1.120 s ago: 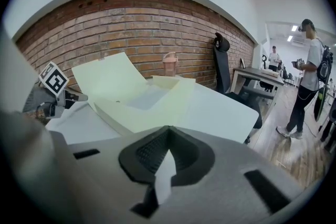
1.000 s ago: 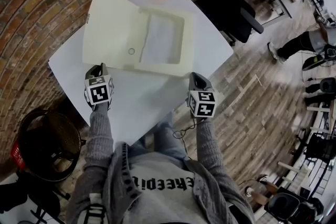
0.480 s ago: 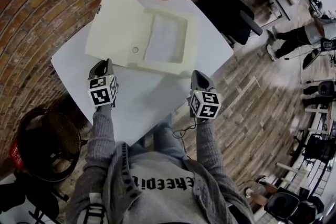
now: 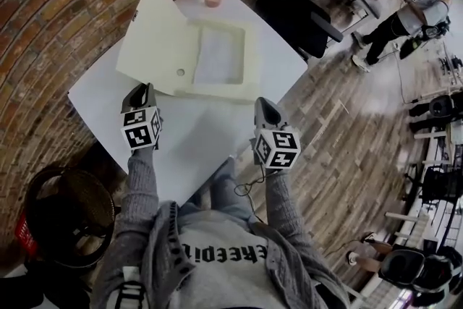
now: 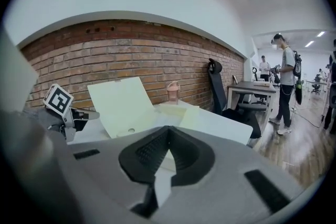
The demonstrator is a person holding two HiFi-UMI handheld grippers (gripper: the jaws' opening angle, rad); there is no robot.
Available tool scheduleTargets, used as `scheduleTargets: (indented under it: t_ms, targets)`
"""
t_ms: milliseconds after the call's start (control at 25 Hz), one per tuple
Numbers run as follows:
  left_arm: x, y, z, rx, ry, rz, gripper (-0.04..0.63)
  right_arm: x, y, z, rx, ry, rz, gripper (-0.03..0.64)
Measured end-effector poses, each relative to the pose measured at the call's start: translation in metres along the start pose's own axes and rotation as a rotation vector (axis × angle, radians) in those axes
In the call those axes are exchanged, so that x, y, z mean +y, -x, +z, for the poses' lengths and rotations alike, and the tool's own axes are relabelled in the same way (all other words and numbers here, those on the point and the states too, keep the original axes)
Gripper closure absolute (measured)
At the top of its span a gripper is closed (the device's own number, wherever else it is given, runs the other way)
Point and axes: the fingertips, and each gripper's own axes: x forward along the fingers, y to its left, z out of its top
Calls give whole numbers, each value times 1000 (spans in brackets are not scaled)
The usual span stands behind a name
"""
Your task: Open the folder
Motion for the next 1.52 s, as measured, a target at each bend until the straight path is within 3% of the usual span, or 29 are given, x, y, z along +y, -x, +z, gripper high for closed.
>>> scheduleTargets:
  t_ms: [560, 1000, 1520]
  targets:
    - [-4, 71, 24, -139, -25, -69, 583, 43, 58, 35, -144, -28, -4, 612]
    - [-57, 149, 68, -311, -94, -149, 583, 49, 103, 59, -248, -14, 32, 612]
    - [-104, 234, 78, -444, -112, -154, 583, 49, 183, 74, -341, 39, 46, 612]
